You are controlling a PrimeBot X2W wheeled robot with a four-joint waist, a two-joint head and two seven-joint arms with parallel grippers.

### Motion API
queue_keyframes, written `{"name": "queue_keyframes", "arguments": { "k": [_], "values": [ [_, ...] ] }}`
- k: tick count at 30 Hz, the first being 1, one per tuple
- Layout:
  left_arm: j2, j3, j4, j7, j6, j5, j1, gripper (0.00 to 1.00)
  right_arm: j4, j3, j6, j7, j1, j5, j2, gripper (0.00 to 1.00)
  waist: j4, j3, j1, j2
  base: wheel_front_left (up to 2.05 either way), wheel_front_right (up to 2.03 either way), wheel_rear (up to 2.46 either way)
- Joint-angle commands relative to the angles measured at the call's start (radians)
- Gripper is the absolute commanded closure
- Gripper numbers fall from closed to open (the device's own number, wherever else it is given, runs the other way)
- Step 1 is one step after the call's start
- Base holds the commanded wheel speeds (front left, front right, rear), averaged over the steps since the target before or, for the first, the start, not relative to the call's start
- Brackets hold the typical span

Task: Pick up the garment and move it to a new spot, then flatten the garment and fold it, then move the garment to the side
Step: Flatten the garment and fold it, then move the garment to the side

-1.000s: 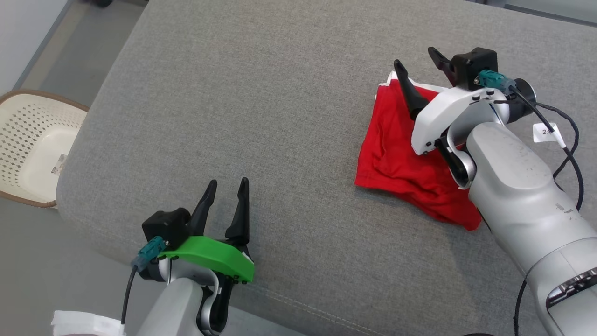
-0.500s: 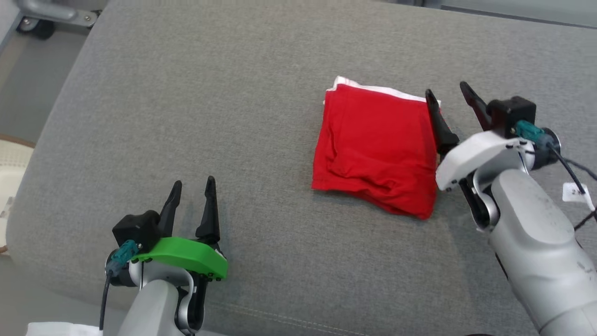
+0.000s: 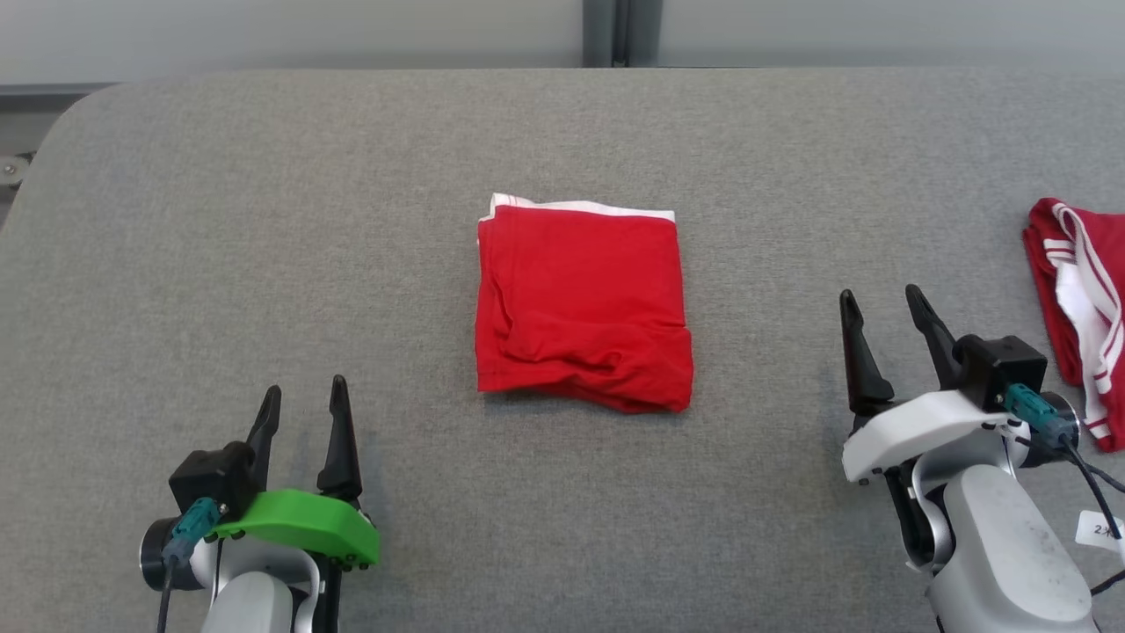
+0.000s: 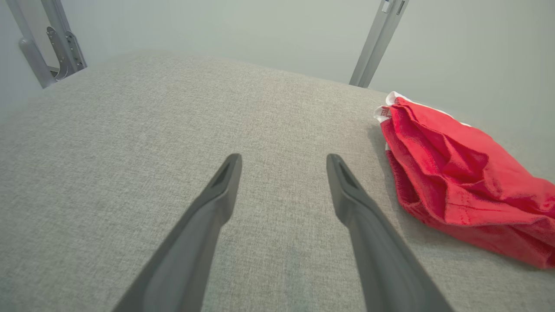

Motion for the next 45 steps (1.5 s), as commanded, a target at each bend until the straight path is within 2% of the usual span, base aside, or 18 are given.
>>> {"name": "queue_keyframes", "arguments": {
  "k": [1,8,17,36,45],
  "values": [
    [0.004,0.010,-0.008,0.001,-0.009,0.029,0.026,0.00,-0.018,-0.013,-0.001,-0.003,0.033,-0.013,0.010,0.00,-0.061,-0.054,0.0000,0.0000,0.00,0.00,0.00],
    [0.004,0.072,-0.027,0.001,-0.017,0.078,0.093,0.00,-0.042,-0.025,-0.001,-0.003,0.116,-0.027,0.042,0.00,-0.114,-0.106,0.0000,0.0000,0.00,0.00,0.00],
    [0.004,0.104,-0.030,0.001,-0.032,0.120,0.142,0.00,-0.048,-0.021,-0.001,-0.003,0.174,-0.036,0.059,0.00,-0.138,-0.154,0.0000,0.0000,0.00,0.00,0.00],
    [0.004,0.097,-0.043,0.001,-0.036,0.113,0.194,0.00,-0.048,0.015,-0.001,-0.003,0.214,-0.014,0.062,0.00,-0.138,-0.188,0.0000,0.0000,0.00,0.00,0.00],
    [0.004,0.076,-0.044,0.001,-0.035,0.109,0.181,0.00,-0.039,0.016,-0.001,-0.003,0.209,-0.011,0.062,0.00,-0.113,-0.175,0.0000,0.0000,0.00,0.00,0.00]
  ]
}}
